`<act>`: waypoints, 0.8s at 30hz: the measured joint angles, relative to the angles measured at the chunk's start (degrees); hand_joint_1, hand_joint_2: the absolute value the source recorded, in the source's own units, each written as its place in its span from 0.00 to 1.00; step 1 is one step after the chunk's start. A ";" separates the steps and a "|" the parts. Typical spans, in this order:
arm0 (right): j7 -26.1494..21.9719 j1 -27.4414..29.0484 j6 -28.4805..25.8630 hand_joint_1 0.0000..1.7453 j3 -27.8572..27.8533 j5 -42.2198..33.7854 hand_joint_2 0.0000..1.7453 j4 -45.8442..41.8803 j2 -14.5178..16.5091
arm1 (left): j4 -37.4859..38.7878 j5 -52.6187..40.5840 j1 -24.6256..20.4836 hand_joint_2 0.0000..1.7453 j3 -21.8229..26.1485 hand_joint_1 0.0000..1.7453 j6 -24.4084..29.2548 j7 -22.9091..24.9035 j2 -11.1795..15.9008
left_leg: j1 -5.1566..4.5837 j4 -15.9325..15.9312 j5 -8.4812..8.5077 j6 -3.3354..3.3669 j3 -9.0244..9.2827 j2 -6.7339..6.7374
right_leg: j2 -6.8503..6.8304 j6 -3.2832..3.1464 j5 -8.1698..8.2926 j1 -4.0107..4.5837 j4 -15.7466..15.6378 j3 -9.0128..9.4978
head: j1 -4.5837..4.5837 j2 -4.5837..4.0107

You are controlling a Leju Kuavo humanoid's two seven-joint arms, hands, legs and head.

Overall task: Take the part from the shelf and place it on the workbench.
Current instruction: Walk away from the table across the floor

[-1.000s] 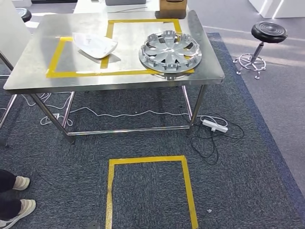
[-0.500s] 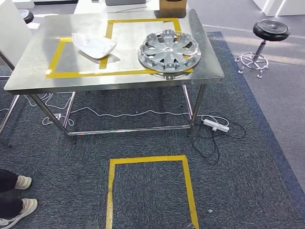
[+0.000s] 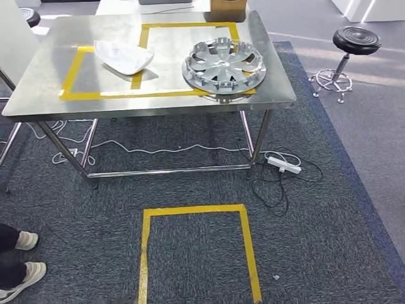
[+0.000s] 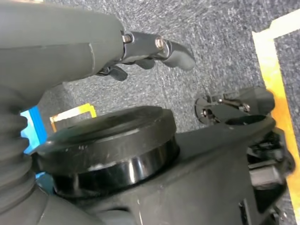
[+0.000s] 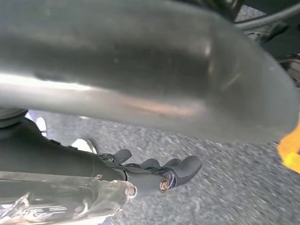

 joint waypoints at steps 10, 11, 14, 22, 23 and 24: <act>0.84 0.21 -0.38 0.00 -0.05 -0.91 0.00 0.00 0.02 | 0.00 -0.97 0.21 0.00 -0.64 0.00 -1.05 0.48 -0.07 | 0.04 3.14 -1.50 1.55 -1.21 1.19 | -0.89 1.65 -4.78 -0.31 14.82 -7.20 | 0.30 0.01; 0.93 0.14 -0.40 0.00 -0.05 -0.96 0.00 0.01 0.09 | 0.00 -1.09 0.27 0.00 -0.65 0.00 -1.09 0.62 -0.06 | -0.05 3.19 -1.65 1.32 -1.05 1.43 | -2.09 1.68 -3.00 -0.30 10.70 -5.26 | 0.38 0.01; 1.26 -0.27 -0.42 0.00 -0.06 -0.97 0.00 0.01 0.36 | 0.02 -1.97 0.39 0.00 -0.79 0.00 -1.06 1.48 -0.02 | -0.62 3.47 -2.03 0.39 -1.00 2.46 | -3.86 0.69 -1.32 -0.10 4.34 -2.56 | 0.57 -0.01; 1.73 -0.22 -0.39 0.00 -0.25 -0.92 0.00 0.00 0.39 | 0.02 -3.93 0.29 0.00 -2.17 0.00 -1.28 3.25 -0.02 | -0.41 17.51 -9.70 -1.12 -7.69 1.21 | 0.29 -1.74 -0.58 -0.24 4.01 -3.53 | 0.27 -0.01; 1.68 -0.16 -0.38 0.00 -0.31 -0.91 0.00 0.00 0.39 | 0.02 -3.93 0.31 0.00 -2.20 0.00 -1.33 3.26 -0.01 | -0.41 18.72 -9.44 -1.02 -8.44 1.11 | 0.90 -1.75 -0.52 -0.23 4.01 -3.59 | 0.28 -0.01; 1.60 -0.11 -0.38 0.00 -0.36 -0.89 0.00 0.00 0.39 | 0.02 -3.93 0.33 0.00 -2.21 0.00 -1.33 3.27 0.00 | -0.41 17.83 -8.10 -0.87 -8.15 0.99 | 1.56 -1.70 -0.45 -0.24 4.01 -3.61 | 0.28 -0.01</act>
